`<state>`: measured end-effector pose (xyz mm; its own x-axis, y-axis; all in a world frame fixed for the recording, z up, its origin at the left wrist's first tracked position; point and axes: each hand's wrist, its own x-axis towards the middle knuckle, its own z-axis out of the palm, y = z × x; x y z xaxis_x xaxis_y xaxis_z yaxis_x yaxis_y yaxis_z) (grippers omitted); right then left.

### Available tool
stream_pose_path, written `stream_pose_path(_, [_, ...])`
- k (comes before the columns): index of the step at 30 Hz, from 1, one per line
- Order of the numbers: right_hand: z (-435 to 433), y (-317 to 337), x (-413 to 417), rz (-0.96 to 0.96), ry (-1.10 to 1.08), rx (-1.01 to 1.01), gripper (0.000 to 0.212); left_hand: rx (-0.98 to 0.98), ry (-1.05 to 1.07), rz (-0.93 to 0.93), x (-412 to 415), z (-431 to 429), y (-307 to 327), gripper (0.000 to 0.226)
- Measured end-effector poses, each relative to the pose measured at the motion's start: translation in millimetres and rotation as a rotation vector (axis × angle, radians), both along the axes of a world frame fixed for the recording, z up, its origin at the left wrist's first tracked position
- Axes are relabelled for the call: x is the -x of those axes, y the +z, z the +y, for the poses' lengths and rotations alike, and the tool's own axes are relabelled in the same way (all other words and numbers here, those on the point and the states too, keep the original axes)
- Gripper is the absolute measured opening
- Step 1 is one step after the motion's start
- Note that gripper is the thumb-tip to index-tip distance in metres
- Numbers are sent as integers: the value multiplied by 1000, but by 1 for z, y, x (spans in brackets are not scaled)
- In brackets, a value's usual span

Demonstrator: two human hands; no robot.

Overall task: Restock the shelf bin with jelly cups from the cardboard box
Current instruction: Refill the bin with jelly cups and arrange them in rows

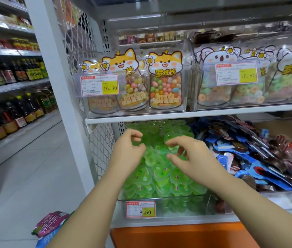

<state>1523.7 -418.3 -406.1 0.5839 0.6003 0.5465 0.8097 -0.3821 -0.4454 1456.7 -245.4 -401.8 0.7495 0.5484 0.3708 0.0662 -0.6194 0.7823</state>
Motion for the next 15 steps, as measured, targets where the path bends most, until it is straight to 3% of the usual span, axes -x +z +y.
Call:
stream_pose_path(3, [4, -5, 0, 46, 51, 101, 42, -31, -81, 47, 2, -5, -5, 26])
stream_pose_path(10, [12, -14, 1, -88, -59, 266, 39, -135, -81, 80, 3, -7, -11, 8])
stream_pose_path(15, [15, -13, 1, -80, -87, 282, 39, -206, -43, 105, 11, -7, -11, 20])
